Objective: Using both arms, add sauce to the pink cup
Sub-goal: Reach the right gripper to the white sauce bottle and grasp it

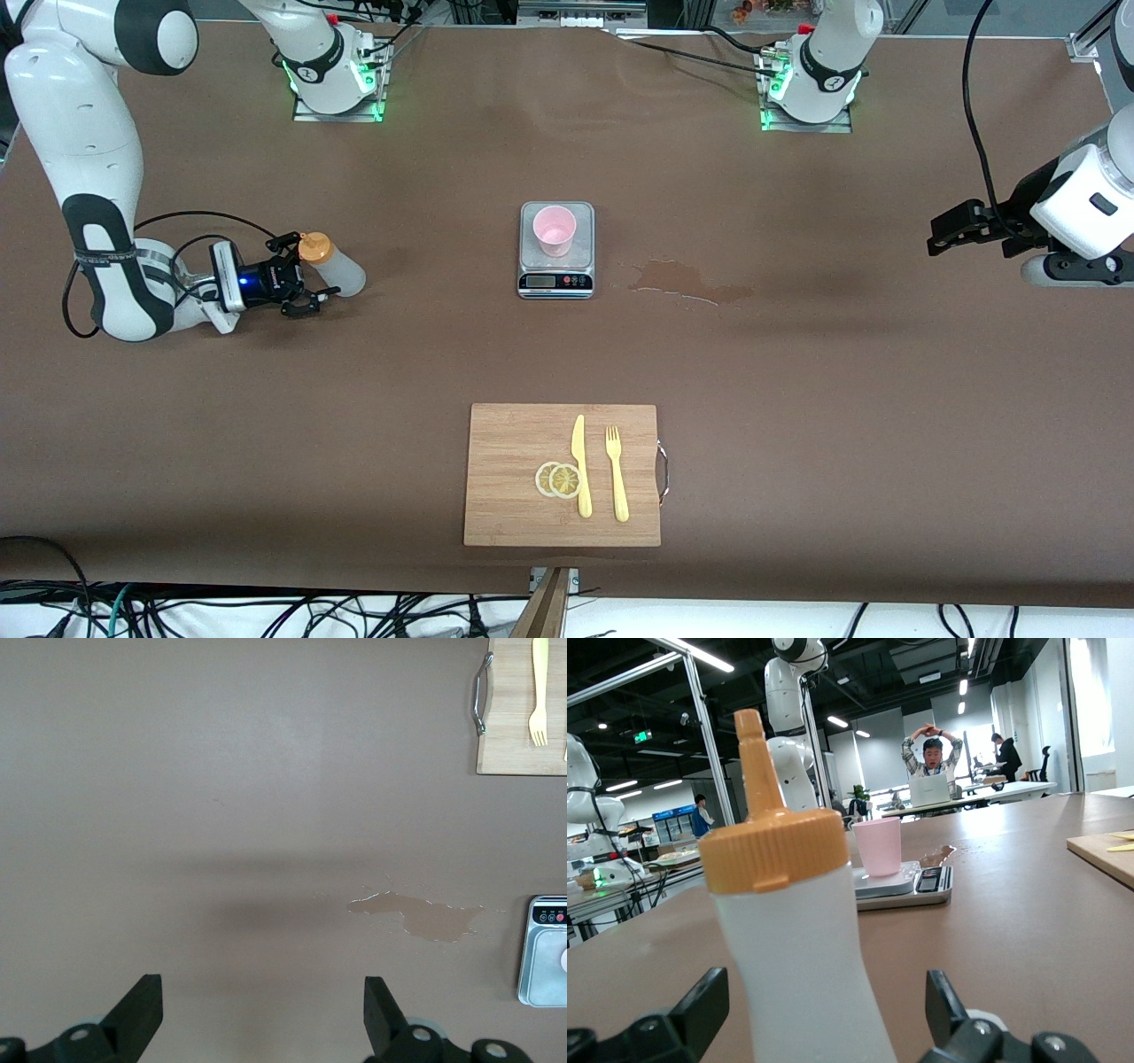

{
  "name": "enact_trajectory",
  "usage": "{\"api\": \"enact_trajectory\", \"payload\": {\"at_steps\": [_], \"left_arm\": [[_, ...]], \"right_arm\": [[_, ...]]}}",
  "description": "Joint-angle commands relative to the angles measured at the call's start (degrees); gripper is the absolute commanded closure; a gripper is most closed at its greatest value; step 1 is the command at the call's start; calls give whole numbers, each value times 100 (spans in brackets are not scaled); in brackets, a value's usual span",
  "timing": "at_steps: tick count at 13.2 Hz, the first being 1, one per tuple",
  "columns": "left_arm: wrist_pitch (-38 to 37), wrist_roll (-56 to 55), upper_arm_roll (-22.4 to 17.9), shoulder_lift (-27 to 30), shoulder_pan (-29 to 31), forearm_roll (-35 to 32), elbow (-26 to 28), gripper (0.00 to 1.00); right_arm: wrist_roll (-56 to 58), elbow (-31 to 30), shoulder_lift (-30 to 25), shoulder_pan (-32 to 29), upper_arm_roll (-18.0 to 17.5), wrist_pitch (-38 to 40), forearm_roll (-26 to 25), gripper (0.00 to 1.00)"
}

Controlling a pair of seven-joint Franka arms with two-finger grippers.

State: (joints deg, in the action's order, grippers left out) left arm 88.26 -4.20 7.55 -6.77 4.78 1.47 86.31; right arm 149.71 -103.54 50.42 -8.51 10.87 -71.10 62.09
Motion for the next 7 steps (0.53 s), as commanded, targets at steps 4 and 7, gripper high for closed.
{"api": "enact_trajectory", "payload": {"at_steps": [4, 7], "left_arm": [[-195, -71, 27, -201, 40, 72, -308, 0], [-195, -301, 36, -201, 32, 108, -299, 0]], "right_arm": [[-239, 123, 135, -81, -59, 316, 294, 74], [-941, 141, -224, 94, -67, 299, 382, 74]]}}
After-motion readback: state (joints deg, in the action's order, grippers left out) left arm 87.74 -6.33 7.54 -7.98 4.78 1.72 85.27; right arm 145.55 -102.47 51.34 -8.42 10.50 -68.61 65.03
